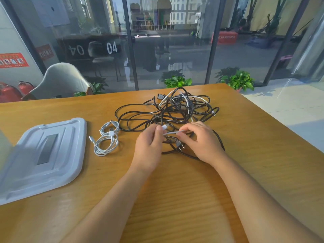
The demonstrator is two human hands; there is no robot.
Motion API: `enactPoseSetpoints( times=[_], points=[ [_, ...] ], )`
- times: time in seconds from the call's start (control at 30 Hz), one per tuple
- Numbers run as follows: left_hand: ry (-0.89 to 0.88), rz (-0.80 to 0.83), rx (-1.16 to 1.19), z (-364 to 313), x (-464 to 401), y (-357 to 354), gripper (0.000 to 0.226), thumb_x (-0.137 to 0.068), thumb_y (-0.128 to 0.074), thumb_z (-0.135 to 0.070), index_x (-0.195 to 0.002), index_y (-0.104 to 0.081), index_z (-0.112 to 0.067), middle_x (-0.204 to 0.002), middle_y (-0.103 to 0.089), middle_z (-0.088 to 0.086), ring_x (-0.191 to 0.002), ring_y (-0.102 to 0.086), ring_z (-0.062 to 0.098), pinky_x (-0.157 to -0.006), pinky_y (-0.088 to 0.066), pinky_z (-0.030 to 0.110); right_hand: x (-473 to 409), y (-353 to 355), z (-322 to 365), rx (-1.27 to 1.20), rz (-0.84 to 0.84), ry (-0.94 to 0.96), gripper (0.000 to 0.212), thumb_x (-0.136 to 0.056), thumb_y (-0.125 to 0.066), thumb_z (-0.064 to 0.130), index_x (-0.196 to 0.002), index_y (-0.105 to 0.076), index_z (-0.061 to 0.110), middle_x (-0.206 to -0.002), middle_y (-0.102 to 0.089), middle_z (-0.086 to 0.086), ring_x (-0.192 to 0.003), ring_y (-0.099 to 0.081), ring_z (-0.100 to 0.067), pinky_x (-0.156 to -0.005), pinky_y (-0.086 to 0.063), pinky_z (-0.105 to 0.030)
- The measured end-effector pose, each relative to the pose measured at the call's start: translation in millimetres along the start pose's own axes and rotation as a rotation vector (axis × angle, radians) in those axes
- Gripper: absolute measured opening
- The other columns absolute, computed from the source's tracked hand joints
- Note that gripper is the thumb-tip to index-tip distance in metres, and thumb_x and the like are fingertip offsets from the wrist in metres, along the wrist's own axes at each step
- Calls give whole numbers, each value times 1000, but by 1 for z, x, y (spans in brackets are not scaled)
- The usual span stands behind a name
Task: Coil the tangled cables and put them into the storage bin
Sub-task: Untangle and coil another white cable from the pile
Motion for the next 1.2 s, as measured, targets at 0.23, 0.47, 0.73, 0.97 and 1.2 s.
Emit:
enactPoseSetpoints(
  times=[0.23,0.47,0.73,0.97,1.2],
  points=[
    [-33,-120,169,-4,-4,18,38,-108,-45,-37,-84,-64,-14,-64,-48,-8,-61,-41,8,-56,-35,22,-3,14,-20,-114,-83,-153,27,-107,-52,31,-94,-76,31,-98,-68,21,-104,-57,3,-84,-44,-16],
    [-71,22,122,-10,4,-2,26,-111,-47,-31,-110,-72,-26,-71,-54,-17,-58,-42,3,-56,-34,16,1,12,13,-126,-73,-3,24,-106,-55,31,-93,-75,32,-91,-67,20,-100,-56,-2,-88,-44,-30],
    [-117,34,51,-15,6,-9,26,-109,-50,-28,-121,-73,-22,-95,-73,-15,-92,-67,11,-80,-52,23,4,1,35,-116,-28,120,18,-104,-62,26,-100,-78,19,-89,-64,11,-91,-54,-12,-93,-43,-43],
    [-27,53,176,-9,4,-9,25,-108,-53,-28,-117,-75,-22,-84,-64,-18,-76,-57,2,-72,-44,16,6,-4,33,-150,29,109,19,-105,-60,26,-98,-77,20,-91,-66,10,-95,-58,-15,-94,-45,-48],
    [13,72,289,-14,3,-6,28,-109,-51,-35,-108,-78,-29,-69,-55,-19,-61,-48,0,-61,-41,12,3,0,14,-7,144,62,28,-101,-51,54,-96,-68,33,-95,-62,21,-100,-53,-3,-102,-41,-42]
  ],
)
Point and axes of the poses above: each hand's wrist, its own x-axis away from the middle knuckle, its own y-axis out of the back of the hand, z = x × y, the point moved 3 cm from there along -x, towards the middle knuckle
